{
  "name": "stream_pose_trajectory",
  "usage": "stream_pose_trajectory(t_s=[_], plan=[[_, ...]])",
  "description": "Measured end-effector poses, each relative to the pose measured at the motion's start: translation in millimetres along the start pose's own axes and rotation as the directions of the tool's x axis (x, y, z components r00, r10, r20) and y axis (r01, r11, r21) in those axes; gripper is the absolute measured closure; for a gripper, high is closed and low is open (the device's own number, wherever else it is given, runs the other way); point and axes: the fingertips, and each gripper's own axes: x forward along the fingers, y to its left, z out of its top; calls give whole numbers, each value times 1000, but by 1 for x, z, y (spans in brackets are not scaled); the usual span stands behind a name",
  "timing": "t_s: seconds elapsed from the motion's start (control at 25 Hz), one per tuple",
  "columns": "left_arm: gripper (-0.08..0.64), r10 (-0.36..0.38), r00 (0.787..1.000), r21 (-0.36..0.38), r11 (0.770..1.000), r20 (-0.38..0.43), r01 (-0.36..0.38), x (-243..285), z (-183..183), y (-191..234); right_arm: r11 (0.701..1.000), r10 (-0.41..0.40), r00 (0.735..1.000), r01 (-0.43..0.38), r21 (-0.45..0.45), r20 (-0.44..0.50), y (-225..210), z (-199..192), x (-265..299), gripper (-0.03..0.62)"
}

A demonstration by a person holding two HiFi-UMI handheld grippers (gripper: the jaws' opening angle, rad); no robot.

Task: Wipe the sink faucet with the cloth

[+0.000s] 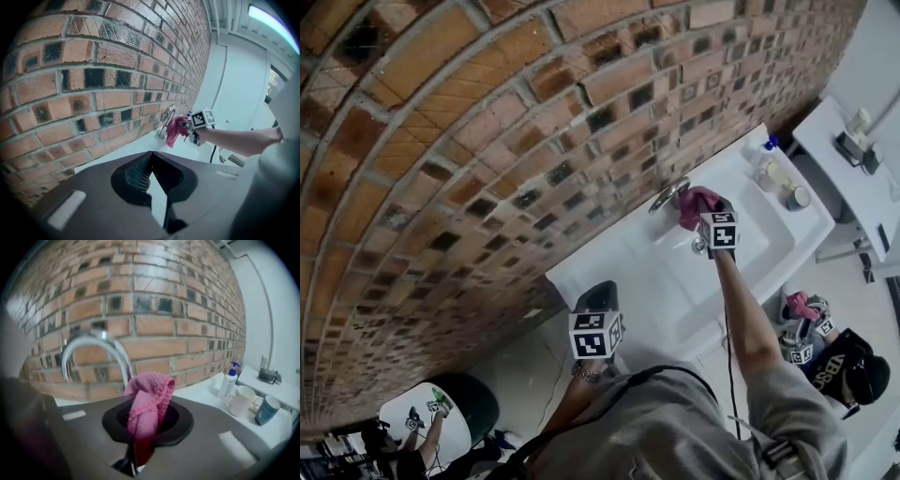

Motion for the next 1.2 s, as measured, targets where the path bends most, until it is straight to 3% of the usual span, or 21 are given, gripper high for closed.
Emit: stream_pose_trajectory(t_s=[0.08,0.2,0.28,0.32,0.48,0.6,0.72,0.88,1.04,1.08,1.12,1.2], plan=[[540,-5,1000,3,1000,-4,5,2,-2,-1,983,97,976,-125,132,195,3,53,-17,558],[540,-20,1000,16,1000,-5,20,3,-3,-10,898,261,864,-380,220,431,28,119,-48,558],[540,-25,1000,21,999,-1,25,3,-1,-13,854,370,813,-488,181,449,62,137,-56,558],[540,-24,1000,22,999,1,24,2,0,-13,852,403,810,-502,149,425,80,137,-55,558],[540,-18,1000,22,1000,6,18,-1,0,-13,914,363,845,-405,26,393,114,121,-56,560],[540,-12,1000,21,1000,0,12,-1,-3,-10,928,367,846,-364,-83,387,133,111,-60,560],[540,-11,1000,19,1000,-8,11,1,-6,-8,908,417,845,-368,-200,335,158,101,-61,560],[540,-26,1000,38,999,-3,26,3,-1,-17,877,460,848,-388,-283,263,181,84,-62,561],[540,-26,1000,55,998,9,25,-3,5,-25,802,481,877,-439,-405,1,207,24,-46,561],[540,-23,1000,54,998,12,22,-6,5,-26,808,449,892,-429,-404,-49,205,8,-40,563],[540,-20,1000,52,998,15,19,-10,4,-28,841,404,911,-405,-359,-82,196,-6,-37,563],[540,-2,1000,45,999,7,2,-23,-6,-26,936,291,945,-314,-159,-149,166,-35,-33,561]])
